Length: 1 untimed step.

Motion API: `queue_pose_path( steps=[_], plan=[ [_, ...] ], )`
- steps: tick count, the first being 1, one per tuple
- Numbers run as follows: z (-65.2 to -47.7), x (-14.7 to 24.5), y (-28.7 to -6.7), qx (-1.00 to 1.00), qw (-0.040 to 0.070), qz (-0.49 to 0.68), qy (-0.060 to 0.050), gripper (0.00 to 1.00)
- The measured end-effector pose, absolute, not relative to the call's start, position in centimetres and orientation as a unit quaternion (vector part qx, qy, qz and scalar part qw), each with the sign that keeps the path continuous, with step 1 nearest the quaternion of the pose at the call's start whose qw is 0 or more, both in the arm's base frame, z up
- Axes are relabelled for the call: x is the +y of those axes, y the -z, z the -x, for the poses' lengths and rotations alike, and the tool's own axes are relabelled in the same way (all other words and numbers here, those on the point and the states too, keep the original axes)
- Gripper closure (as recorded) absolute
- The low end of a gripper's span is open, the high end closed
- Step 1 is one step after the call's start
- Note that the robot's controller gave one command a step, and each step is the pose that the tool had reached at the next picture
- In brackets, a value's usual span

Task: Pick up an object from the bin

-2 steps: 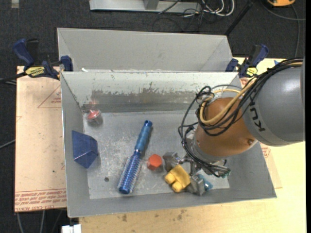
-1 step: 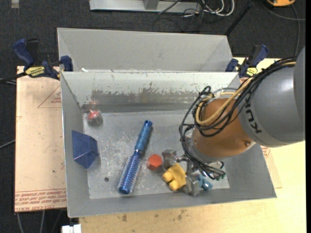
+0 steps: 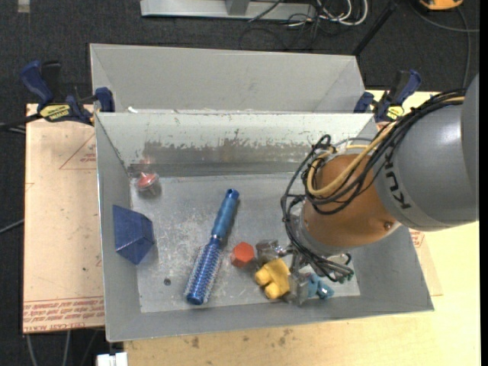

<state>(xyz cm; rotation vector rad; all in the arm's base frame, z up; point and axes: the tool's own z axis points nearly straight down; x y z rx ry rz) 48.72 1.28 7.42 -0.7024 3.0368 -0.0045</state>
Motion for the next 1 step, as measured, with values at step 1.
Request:
queue_pose_path(
  steps=[1],
  plan=[
    [-49.0,1.36,-16.79,0.974,0.005,0.224,0.0,1.0]
  ],
)
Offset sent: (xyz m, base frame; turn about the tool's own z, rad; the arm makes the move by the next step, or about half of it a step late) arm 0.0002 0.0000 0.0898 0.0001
